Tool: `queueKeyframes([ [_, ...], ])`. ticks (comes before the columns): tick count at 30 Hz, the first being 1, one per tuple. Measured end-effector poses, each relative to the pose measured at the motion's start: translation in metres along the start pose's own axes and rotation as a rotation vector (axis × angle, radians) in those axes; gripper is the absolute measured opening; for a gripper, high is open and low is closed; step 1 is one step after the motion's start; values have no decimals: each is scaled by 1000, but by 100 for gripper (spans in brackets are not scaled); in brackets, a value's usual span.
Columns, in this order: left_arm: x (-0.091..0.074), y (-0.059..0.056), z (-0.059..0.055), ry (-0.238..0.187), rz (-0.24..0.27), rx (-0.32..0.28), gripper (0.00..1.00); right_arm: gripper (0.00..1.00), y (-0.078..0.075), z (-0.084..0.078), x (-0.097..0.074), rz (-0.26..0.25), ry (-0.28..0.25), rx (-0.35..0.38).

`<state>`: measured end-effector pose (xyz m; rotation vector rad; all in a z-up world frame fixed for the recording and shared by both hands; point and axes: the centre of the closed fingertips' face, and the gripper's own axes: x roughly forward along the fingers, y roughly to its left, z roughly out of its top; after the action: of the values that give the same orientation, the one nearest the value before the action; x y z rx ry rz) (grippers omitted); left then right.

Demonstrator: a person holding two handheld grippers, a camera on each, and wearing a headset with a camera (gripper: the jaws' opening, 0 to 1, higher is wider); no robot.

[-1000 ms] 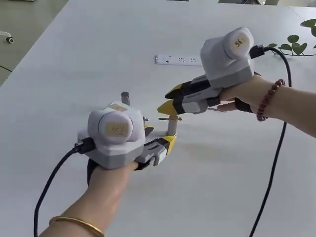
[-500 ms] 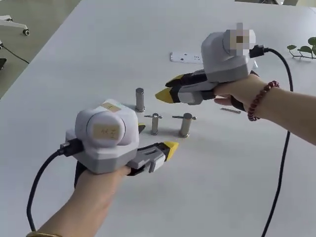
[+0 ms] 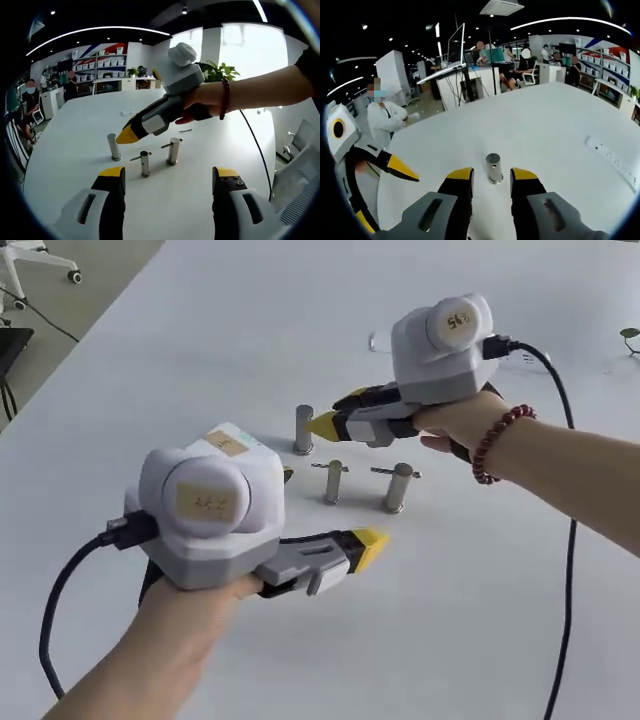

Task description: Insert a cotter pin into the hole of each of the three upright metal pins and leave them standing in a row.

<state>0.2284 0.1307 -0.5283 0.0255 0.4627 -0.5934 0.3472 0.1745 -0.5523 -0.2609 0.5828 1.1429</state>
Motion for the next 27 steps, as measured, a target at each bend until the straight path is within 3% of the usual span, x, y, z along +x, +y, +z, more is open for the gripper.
queueKeyframes([
  [7, 2, 1, -3, 2, -8, 14, 76, 23, 1, 4, 15, 12, 13, -21],
  [10, 3, -2, -5, 6, -20, 10, 76, 21, -6, 4, 24, 2, 22, -29],
  [17, 7, -7, -3, 2, -38, 15, 75, 16, -12, 5, 31, -8, 22, -49],
  [27, 7, -4, -3, 18, -27, 24, 72, 10, -11, 6, 37, -15, 34, -54],
])
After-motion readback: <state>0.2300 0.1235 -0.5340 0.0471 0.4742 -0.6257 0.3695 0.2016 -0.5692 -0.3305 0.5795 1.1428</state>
